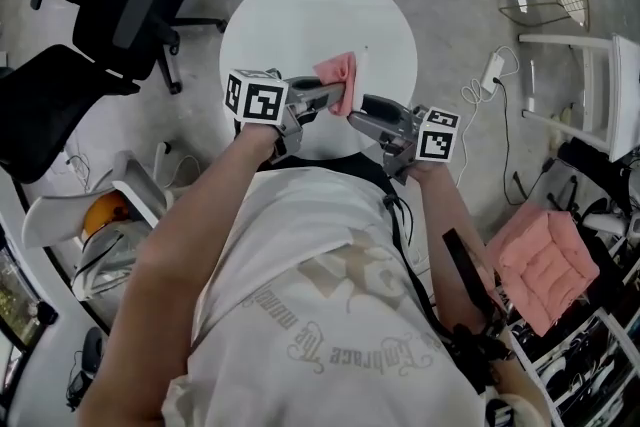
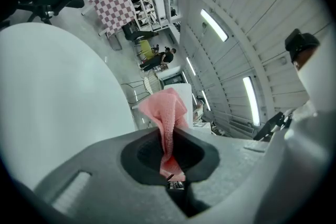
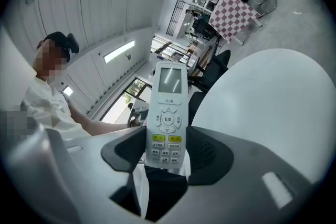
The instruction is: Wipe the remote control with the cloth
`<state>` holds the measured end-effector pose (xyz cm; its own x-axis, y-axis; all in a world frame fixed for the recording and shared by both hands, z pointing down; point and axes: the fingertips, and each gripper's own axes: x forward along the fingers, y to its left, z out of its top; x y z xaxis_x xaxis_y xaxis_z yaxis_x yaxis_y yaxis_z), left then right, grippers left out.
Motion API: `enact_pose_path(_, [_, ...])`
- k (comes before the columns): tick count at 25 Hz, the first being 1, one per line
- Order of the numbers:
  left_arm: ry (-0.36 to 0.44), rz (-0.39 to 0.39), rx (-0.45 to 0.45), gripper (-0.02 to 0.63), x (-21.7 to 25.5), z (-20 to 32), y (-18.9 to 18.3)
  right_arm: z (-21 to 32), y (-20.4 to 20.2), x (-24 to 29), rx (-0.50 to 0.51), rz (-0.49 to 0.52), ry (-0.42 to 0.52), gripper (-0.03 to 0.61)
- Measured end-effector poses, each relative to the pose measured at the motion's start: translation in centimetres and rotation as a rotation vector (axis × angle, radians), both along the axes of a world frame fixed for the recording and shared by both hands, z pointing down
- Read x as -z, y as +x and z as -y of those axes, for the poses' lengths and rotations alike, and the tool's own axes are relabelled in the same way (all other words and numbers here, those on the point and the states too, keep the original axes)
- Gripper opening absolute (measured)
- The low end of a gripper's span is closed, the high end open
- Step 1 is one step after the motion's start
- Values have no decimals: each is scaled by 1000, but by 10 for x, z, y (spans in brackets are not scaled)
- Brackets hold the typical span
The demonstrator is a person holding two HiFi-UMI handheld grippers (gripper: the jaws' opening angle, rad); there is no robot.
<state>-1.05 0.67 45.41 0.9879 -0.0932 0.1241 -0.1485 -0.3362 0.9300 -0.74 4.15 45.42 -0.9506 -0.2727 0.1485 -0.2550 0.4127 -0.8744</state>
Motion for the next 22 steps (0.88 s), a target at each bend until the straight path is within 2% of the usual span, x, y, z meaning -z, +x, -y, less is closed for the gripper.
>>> enact_pose_path(3, [-50,6,7,20,-11,-15,1,6,6,-4,-24,12,-19,247])
enact_pose_path(8, [-99,56,-41,20,-32,-38,3,23,13,-13,-75,43,-61,247])
enact_pose_path(13, [-118,137,-54,20,-54,-48,3,43,19,-39,-80,-27,-107,247])
enact_pose_path(16, [-126,189,-25,20,-72,-47,-6,56,25,-74,-73,-170,-136,247])
enact_pose_path(19, [-149,214,29,20,-80,-44,-17,63,36,-116,-6,-425,-149,247])
enact_pose_path(22, [-164,244,76,20,-87,-40,-29,68,46,-148,95,-678,-122,247])
